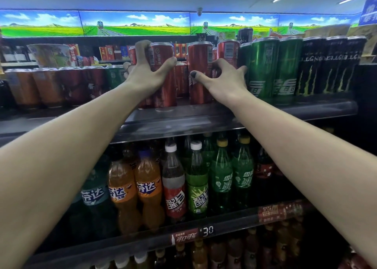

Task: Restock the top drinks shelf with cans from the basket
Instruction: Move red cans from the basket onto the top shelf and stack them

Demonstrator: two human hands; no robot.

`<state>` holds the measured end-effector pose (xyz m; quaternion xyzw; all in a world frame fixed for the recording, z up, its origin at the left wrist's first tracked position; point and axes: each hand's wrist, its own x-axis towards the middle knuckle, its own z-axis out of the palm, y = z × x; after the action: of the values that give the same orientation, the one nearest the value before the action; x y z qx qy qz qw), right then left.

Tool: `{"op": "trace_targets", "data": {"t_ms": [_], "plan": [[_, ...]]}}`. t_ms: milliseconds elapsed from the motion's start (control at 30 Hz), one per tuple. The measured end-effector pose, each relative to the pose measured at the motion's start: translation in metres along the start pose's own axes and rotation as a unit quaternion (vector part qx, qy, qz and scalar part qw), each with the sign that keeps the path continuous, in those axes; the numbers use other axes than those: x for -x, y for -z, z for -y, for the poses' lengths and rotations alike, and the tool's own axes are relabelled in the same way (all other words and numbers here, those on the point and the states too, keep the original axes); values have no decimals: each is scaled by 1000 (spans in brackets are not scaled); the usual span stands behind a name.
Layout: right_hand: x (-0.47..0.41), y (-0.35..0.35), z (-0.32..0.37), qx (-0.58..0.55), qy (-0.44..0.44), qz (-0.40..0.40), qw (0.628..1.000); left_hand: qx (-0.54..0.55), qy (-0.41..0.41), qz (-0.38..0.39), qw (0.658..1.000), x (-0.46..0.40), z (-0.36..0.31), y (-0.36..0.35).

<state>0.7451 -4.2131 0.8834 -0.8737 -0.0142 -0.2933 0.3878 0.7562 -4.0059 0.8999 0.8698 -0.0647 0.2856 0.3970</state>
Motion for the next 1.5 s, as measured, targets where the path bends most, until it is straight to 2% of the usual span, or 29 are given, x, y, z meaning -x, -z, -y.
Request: {"op": "trace_targets", "data": {"t_ms": [267, 367, 433, 533, 600, 633, 733, 867, 1000, 1367, 1500], "plan": [[5, 1, -1, 53, 21, 9, 998, -20, -20, -13, 1000, 7, 0, 1], [8, 6, -2, 68, 33, 21, 997, -47, -37, -57, 997, 14, -7, 1], [10, 8, -3, 81, 40, 27, 996, -110, -93, -121, 982, 20, -13, 0], [14, 10, -4, 104, 44, 35, 993, -224, -238, -204, 923, 32, -30, -4], [15, 11, -5, 116, 47, 39, 991, -239, -324, -187, 896, 40, -41, -11], [15, 12, -6, 121, 48, 41, 991, -227, -346, -156, 897, 43, -46, -16], [15, 14, -8, 129, 52, 48, 989, -191, -315, -61, 928, 49, -55, -31], [17, 18, -12, 132, 70, 46, 988, -128, -182, 22, 975, 41, -58, -42], [22, 23, -16, 124, 97, 50, 986, -119, -86, 70, 987, 38, -58, -50], [32, 22, -23, 159, 131, 1, 979, -155, -77, 61, 983, 30, -64, -69], [44, 19, -29, 195, 161, -63, 965, -161, -58, 61, 983, 20, -69, -79]]}}
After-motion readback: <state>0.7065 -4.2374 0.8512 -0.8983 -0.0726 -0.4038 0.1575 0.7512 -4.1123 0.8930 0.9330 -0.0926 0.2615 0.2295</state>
